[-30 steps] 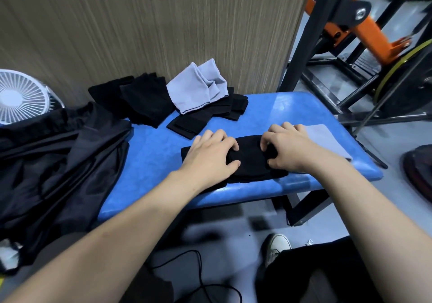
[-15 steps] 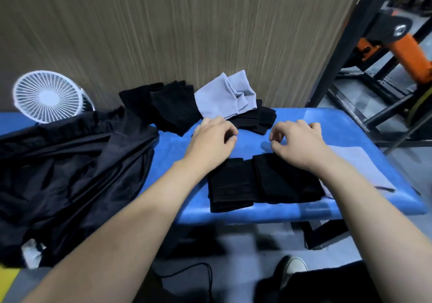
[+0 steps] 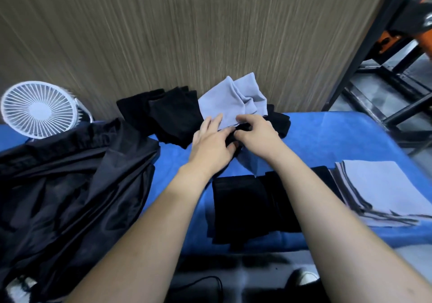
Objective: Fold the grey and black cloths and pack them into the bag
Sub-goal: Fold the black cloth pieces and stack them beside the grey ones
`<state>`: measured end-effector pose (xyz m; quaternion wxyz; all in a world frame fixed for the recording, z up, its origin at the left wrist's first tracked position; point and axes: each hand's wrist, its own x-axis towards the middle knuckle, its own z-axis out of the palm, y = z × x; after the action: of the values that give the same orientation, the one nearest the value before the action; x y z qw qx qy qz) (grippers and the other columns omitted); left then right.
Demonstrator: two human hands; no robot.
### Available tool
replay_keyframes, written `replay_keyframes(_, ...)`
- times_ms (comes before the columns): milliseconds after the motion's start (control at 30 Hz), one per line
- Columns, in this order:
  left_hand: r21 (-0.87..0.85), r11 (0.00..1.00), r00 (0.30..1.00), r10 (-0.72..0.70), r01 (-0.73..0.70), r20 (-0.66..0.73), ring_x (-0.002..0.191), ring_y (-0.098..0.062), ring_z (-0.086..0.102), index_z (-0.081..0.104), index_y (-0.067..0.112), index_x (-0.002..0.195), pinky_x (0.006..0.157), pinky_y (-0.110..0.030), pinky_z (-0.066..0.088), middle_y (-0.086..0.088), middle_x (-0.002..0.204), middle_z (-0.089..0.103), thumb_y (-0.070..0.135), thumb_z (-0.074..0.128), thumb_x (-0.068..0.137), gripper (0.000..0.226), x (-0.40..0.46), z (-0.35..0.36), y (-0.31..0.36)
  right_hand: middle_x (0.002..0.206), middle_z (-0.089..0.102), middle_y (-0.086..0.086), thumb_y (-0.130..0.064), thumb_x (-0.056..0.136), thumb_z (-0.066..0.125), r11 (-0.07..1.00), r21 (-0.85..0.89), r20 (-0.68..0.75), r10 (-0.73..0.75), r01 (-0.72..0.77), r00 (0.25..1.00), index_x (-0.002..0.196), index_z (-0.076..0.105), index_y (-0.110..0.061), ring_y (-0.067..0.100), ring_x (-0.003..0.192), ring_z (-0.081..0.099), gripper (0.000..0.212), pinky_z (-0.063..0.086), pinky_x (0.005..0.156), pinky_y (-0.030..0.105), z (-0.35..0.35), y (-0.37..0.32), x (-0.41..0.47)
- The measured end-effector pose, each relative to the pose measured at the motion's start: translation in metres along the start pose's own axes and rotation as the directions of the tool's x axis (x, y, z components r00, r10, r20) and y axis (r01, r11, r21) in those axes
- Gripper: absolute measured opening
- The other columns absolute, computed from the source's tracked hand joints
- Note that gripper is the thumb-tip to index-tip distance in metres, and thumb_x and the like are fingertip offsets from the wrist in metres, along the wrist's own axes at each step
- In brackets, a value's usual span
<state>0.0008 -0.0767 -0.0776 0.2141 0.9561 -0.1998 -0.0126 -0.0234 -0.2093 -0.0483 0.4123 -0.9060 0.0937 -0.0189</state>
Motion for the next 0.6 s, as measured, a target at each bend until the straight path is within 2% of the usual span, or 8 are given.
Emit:
replay_keyframes(67, -0.015, 1.000, 0.999, 0.017, -0.017, -0.039, 0.155, -0.019, 0.002, 0.042, 0.031, 0.150, 0.121, -0.039, 0.012, 0.004, 0.168, 0.013, 0.039, 0.052, 0.099, 0.052, 0.000, 0.002, 0.000, 0.129, 0.060, -0.008, -0.038, 0.072, 0.054, 0.994, 0.106, -0.025, -0.012, 0.015, 1.000, 0.130, 0.062, -0.028, 0.020, 0.124, 0.054, 0.059, 0.039, 0.109, 0.047, -0.002, -0.007, -0.004)
replay_keyframes(133, -0.085, 0.995, 0.989, 0.045, -0.058, -0.144, 0.151, -0.021, 0.018, 0.049, 0.025, 0.142, 0.117, -0.035, 0.019, 0.003, 0.161, 0.030, 0.034, 0.060, 0.095, 0.049, 0.000, 0.002, 0.000, 0.122, 0.063, -0.008, -0.027, 0.081, 0.059, 0.973, 0.222, -0.041, -0.060, 0.067, 0.997, 0.125, 0.065, -0.024, 0.014, 0.115, 0.059, 0.045, 0.044, 0.106, 0.042, -0.005, -0.014, -0.010)
replay_keyframes(233, -0.211, 0.971, 0.928, 0.026, -0.112, -0.372, 0.120, -0.025, 0.051, 0.051, 0.016, 0.116, 0.102, -0.036, 0.039, -0.001, 0.123, 0.055, 0.026, 0.075, 0.082, 0.042, -0.004, -0.007, 0.002, 0.113, 0.071, 0.002, -0.008, 0.090, 0.059, 0.883, 0.455, -0.005, -0.126, 0.115, 0.992, 0.126, 0.066, -0.021, 0.006, 0.097, 0.064, 0.039, 0.051, 0.089, 0.021, -0.014, -0.021, -0.022)
replay_keyframes(300, -0.307, 0.943, 0.876, -0.041, -0.124, -0.480, 0.100, -0.024, 0.056, 0.041, 0.020, 0.105, 0.087, -0.038, 0.047, 0.001, 0.106, 0.055, 0.022, 0.080, 0.077, 0.048, -0.010, -0.019, 0.004, 0.107, 0.073, 0.005, -0.005, 0.091, 0.057, 0.833, 0.534, 0.021, -0.184, 0.145, 0.983, 0.119, 0.070, -0.022, 0.002, 0.086, 0.061, 0.036, 0.047, 0.074, 0.014, -0.018, -0.025, -0.029)
replay_keyframes(333, -0.343, 0.931, 0.857, -0.074, -0.124, -0.510, 0.094, -0.023, 0.057, 0.037, 0.021, 0.104, 0.080, -0.036, 0.047, 0.003, 0.102, 0.054, 0.020, 0.079, 0.078, 0.049, -0.014, -0.025, 0.003, 0.105, 0.074, 0.005, -0.004, 0.091, 0.057, 0.818, 0.552, 0.035, -0.214, 0.159, 0.976, 0.116, 0.072, -0.022, 0.002, 0.086, 0.060, 0.034, 0.045, 0.074, 0.014, -0.019, -0.027, -0.033)
replay_keyframes(433, -0.379, 0.918, 0.838, -0.116, -0.114, -0.533, 0.090, -0.016, 0.056, 0.043, 0.018, 0.108, 0.074, -0.031, 0.046, 0.005, 0.101, 0.055, 0.007, 0.065, 0.086, 0.033, -0.025, -0.041, -0.004, 0.107, 0.074, -0.001, -0.005, 0.093, 0.058, 0.797, 0.567, 0.082, -0.304, 0.206, 0.949, 0.110, 0.073, -0.023, 0.007, 0.098, 0.061, 0.030, 0.044, 0.081, 0.021, -0.019, -0.030, -0.042)
replay_keyframes(500, -0.342, 0.934, 0.835, -0.102, -0.108, -0.540, 0.082, -0.007, 0.051, 0.050, 0.015, 0.101, 0.069, -0.026, 0.041, 0.005, 0.096, 0.053, 0.005, 0.057, 0.090, 0.016, -0.033, -0.049, -0.011, 0.107, 0.073, -0.003, -0.004, 0.092, 0.061, 0.802, 0.555, 0.079, -0.316, 0.221, 0.946, 0.108, 0.071, -0.022, 0.006, 0.097, 0.063, 0.026, 0.046, 0.079, 0.018, -0.017, -0.028, -0.044)
replay_keyframes(600, -0.347, 0.932, 0.845, -0.096, -0.110, -0.526, 0.070, -0.005, 0.044, 0.045, 0.014, 0.082, 0.061, -0.015, 0.035, 0.007, 0.082, 0.041, 0.003, 0.050, 0.089, 0.014, -0.048, -0.063, -0.017, 0.109, 0.064, 0.002, -0.007, 0.086, 0.068, 0.923, 0.259, -0.045, -0.284, 0.285, 0.958, 0.113, 0.063, -0.021, 0.008, 0.081, 0.060, 0.031, 0.049, 0.078, 0.023, -0.008, -0.018, -0.037)
